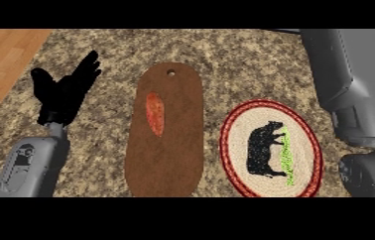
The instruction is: Pick the lemon from the placemat and place it in the basket
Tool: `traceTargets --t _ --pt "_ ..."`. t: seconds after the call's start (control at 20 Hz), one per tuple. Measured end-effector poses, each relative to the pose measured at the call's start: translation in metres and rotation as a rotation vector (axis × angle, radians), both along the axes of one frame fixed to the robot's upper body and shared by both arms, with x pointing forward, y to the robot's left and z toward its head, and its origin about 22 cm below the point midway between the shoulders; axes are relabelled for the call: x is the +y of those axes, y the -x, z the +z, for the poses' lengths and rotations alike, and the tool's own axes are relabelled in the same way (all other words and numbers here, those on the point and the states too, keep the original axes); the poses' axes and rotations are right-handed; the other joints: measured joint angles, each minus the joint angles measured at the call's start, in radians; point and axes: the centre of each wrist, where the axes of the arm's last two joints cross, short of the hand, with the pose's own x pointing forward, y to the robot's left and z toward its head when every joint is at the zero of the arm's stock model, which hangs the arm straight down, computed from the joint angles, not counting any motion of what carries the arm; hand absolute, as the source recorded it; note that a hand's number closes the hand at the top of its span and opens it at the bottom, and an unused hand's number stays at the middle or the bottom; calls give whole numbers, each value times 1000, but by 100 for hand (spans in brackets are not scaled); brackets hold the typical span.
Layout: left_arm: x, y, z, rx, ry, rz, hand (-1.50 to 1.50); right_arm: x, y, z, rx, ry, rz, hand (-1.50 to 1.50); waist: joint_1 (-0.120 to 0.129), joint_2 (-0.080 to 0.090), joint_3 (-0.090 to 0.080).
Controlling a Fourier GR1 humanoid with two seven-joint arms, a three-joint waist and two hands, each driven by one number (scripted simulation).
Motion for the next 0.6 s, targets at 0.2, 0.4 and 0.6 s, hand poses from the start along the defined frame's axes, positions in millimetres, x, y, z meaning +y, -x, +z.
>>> traceTargets --t 0.2,0.4,0.6 --pt "-4 -1 -1 0 3 -1 0 -17 -3 22 -9 52 -72 150 -3 1 1" --pt "-3 -1 -3 4 2 3 0 -32 -3 34 -3 83 -139 150 -7 2 1" --pt "2 0 -3 6 2 12 0 -56 -2 41 33 116 -227 150 -14 -1 2"
